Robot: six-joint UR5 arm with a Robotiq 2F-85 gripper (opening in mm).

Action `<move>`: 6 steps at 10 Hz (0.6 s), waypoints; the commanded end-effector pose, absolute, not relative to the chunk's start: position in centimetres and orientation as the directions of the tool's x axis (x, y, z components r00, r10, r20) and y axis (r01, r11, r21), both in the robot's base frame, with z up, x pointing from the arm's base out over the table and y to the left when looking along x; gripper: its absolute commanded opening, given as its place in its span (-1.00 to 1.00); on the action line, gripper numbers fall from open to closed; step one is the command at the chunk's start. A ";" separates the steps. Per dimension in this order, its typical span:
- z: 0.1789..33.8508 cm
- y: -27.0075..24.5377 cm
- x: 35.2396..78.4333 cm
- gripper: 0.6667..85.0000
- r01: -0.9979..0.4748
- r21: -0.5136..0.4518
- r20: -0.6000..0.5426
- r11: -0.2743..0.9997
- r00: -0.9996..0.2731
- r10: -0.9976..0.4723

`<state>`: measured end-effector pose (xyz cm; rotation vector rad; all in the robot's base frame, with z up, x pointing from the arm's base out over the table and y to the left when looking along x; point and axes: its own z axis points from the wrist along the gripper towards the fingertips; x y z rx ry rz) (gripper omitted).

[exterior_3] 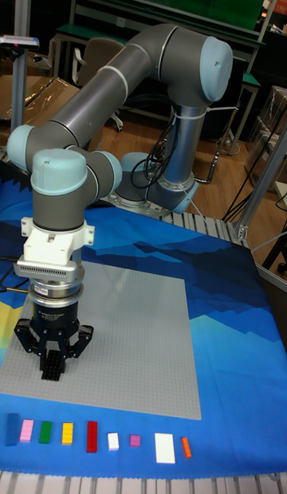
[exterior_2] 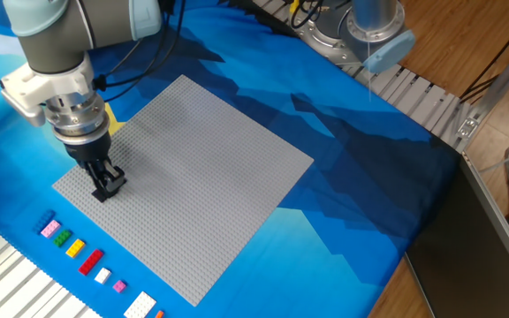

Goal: Stack small Lego blocks one on top of the other

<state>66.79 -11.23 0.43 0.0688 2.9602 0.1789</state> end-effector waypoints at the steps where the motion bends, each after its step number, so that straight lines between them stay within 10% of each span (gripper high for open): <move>1: 0.6 -11.1 66.9 -0.50 0.034 0.136 -0.174 0.990 -0.983 0.057; 6: 0.6 -10.9 67.0 -0.44 0.017 0.143 -0.180 0.990 -0.983 0.043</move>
